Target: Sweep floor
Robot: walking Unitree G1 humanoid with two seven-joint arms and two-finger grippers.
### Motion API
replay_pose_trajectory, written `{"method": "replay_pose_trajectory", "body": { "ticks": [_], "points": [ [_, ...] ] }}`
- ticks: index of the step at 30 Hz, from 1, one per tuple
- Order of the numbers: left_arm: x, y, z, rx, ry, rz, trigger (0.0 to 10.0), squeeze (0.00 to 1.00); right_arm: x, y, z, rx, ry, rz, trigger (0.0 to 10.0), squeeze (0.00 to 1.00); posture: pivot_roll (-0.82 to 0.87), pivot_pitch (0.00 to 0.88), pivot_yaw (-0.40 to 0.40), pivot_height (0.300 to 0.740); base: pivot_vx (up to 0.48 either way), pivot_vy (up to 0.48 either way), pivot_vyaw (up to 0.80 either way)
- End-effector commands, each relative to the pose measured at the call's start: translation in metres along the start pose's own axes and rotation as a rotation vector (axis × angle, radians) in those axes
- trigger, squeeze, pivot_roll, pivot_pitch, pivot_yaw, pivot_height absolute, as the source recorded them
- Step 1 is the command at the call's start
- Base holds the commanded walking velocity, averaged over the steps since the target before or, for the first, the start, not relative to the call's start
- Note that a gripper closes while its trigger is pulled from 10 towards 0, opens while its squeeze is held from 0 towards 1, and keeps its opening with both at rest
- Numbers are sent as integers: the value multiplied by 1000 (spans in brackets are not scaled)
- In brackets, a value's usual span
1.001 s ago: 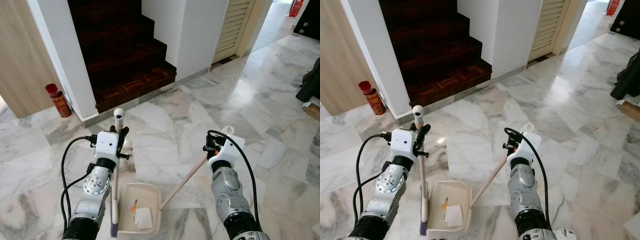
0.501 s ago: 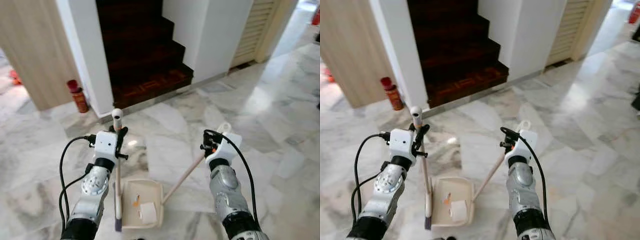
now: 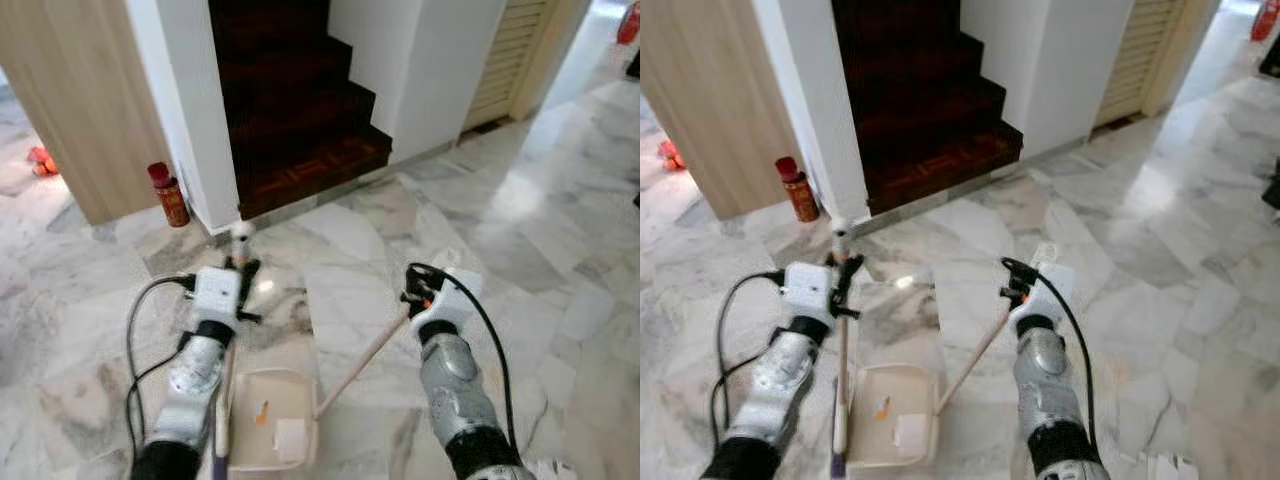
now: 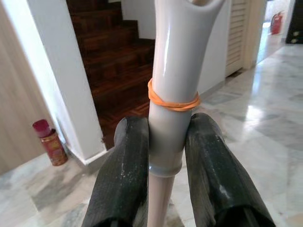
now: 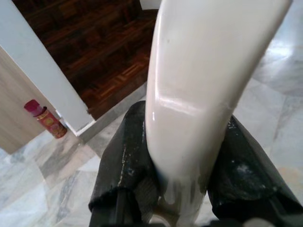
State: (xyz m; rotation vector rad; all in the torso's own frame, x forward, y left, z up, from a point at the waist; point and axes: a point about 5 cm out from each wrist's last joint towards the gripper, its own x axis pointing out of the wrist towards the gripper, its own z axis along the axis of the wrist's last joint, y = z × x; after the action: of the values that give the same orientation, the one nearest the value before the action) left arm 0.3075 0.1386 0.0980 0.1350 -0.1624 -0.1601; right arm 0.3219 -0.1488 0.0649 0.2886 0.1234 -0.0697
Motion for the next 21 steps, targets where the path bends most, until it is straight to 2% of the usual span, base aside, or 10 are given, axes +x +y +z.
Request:
{"method": "replay_pose_trajectory", "body": {
  "ticks": [1,3,7,21],
  "points": [
    [4,5,9,2,-44,11,10000,0,6,7,10,24,-32,9,10000,0,86,0,-36,740,0,281,0],
    [4,5,9,3,-43,9,10000,0,6,8,10,23,-31,10,10000,0,85,0,-37,740,0,281,0],
    [5,5,9,3,-44,9,10000,0,8,11,11,26,-29,26,10000,0,90,0,-40,740,0,277,-728],
    [8,8,12,7,-50,25,10000,0,9,13,14,33,-47,38,10000,0,99,0,-42,740,0,279,0]
  ]
}}
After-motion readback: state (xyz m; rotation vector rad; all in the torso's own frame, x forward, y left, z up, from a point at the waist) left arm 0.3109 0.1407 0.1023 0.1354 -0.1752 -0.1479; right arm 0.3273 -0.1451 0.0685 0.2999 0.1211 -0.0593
